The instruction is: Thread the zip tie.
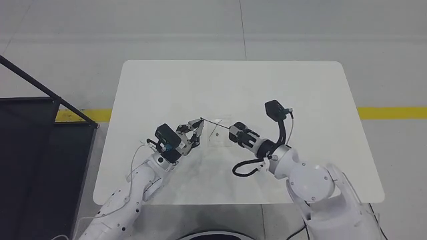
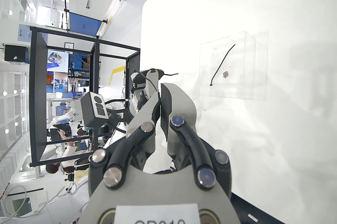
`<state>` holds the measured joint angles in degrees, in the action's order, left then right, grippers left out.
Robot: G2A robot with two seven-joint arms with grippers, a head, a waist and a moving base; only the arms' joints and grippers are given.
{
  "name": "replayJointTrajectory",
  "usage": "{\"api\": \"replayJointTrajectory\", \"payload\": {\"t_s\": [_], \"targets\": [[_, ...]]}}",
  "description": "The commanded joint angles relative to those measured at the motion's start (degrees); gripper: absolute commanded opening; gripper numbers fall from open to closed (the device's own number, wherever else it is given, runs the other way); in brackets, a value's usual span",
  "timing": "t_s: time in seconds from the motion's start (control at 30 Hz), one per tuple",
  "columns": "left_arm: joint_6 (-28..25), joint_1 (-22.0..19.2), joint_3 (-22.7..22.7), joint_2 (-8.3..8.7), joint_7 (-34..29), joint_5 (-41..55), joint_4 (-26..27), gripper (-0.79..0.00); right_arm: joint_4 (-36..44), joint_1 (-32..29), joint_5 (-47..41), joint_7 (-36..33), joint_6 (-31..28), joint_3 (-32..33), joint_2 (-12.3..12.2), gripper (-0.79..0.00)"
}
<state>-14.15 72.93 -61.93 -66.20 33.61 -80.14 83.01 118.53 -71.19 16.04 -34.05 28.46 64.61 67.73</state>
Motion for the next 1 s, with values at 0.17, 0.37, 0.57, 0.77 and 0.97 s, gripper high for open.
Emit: {"api": "replayJointTrajectory", "payload": {"t_s": [0.17,0.37,0.57,0.77,0.97], "targets": [[0.0,0.0,0.0,0.00,0.0,0.0,0.0,-0.785,-0.3,0.5,0.1,-0.6,0.5,-0.1,0.1,-0.785],[0.0,0.0,0.0,0.00,0.0,0.0,0.0,-0.785,-0.4,0.8,-0.4,-0.5,0.9,-0.2,0.2,-0.785],[0.0,0.0,0.0,0.00,0.0,0.0,0.0,-0.785,-0.7,1.2,-0.8,-0.5,1.7,-0.3,0.3,-0.785],[0.0,0.0,0.0,0.00,0.0,0.0,0.0,-0.785,-0.8,1.6,-1.8,-0.1,2.3,-0.4,0.5,-0.785],[0.0,0.0,0.0,0.00,0.0,0.0,0.0,-0.785,-0.8,1.7,-3.2,0.3,2.4,-0.2,0.7,-0.785]]}}
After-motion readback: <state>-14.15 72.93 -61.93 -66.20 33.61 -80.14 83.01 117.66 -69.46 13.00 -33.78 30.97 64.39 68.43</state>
